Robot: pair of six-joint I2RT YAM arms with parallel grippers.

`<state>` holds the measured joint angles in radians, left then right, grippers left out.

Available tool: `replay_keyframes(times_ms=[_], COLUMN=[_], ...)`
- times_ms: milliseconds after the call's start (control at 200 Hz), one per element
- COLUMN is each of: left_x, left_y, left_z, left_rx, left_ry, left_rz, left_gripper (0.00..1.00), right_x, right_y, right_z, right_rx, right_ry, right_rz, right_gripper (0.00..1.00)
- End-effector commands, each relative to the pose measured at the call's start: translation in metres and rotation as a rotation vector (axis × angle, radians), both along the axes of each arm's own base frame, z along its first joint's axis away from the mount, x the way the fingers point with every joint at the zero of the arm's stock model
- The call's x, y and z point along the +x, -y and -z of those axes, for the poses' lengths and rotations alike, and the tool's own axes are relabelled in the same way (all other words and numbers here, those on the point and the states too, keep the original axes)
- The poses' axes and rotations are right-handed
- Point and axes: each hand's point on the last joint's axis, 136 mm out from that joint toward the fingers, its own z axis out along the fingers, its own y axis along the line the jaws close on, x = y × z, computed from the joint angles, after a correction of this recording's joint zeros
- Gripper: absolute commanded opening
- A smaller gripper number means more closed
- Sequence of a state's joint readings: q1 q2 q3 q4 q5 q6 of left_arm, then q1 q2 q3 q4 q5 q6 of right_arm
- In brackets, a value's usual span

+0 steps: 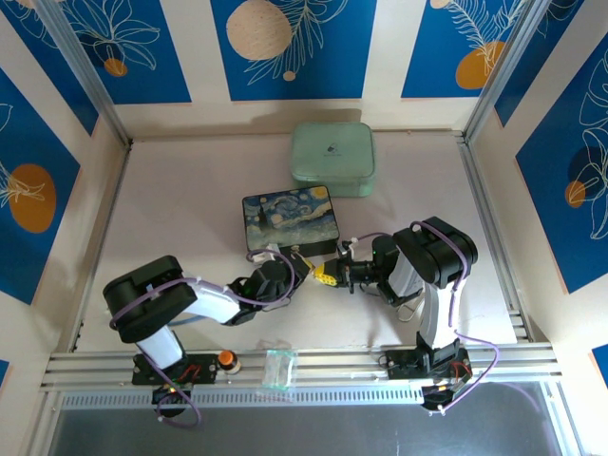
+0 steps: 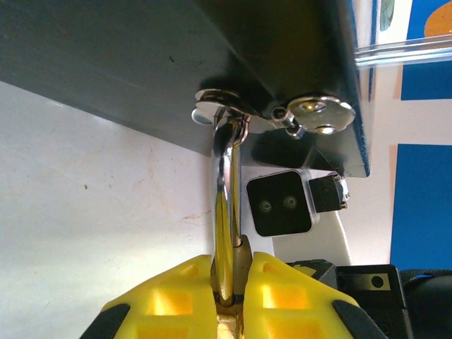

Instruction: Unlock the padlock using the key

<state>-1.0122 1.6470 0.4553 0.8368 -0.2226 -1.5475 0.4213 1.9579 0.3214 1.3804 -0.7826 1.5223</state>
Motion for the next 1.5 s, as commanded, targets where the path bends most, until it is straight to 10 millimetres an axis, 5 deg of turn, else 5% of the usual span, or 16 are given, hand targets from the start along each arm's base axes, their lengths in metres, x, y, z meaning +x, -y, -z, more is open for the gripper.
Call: replay_keyframes(times_ms=[0, 400, 540, 695, 1051, 1216, 1326, 1496], left_x=[-0.035, -0.035, -0.034, -0.034, -0.035, -0.033, -0.032, -0.032], left_y=[0.052, 0.05, 0.047, 0.043, 0.042, 0.037, 0.03, 0.026], left_z=[-0.05, -0.043, -0.047, -0.054, -0.051, -0.046, -0.042, -0.036], left_rx=[-0.167, -0.155, -0.173, -0.18, -0.164, -0.153, -0.143, -0.114], left_ry=[0.048, 0.035, 0.047, 0.061, 0.051, 0.043, 0.04, 0.031], left_rz=[0.219, 0.209, 0.192, 0.184, 0.181, 0.159, 0.132, 0.126], left_gripper=[0.0, 0.0, 0.0, 0.0, 0.0, 0.0, 0.0, 0.0], right_x=[0.027, 0.018, 0.018, 0.015, 0.003, 0.002, -0.004, -0.012], right_y=[-0.005, -0.033, -0.03, -0.026, -0.038, -0.018, -0.005, 0.022], right_z=[-0.015, -0.013, -0.026, -0.014, -0.037, -0.038, -0.04, -0.04], right_rx=[-0.011, -0.004, 0.018, 0.021, -0.131, -0.252, -0.388, -0.52], right_ry=[0.099, -0.051, -0.033, -0.17, 0.023, 0.065, 0.117, 0.189], right_rz=[0.136, 0.176, 0.18, 0.169, 0.081, 0.104, 0.079, 0.095], right_gripper=[0.0, 0.0, 0.0, 0.0, 0.0, 0.14, 0.39, 0.44])
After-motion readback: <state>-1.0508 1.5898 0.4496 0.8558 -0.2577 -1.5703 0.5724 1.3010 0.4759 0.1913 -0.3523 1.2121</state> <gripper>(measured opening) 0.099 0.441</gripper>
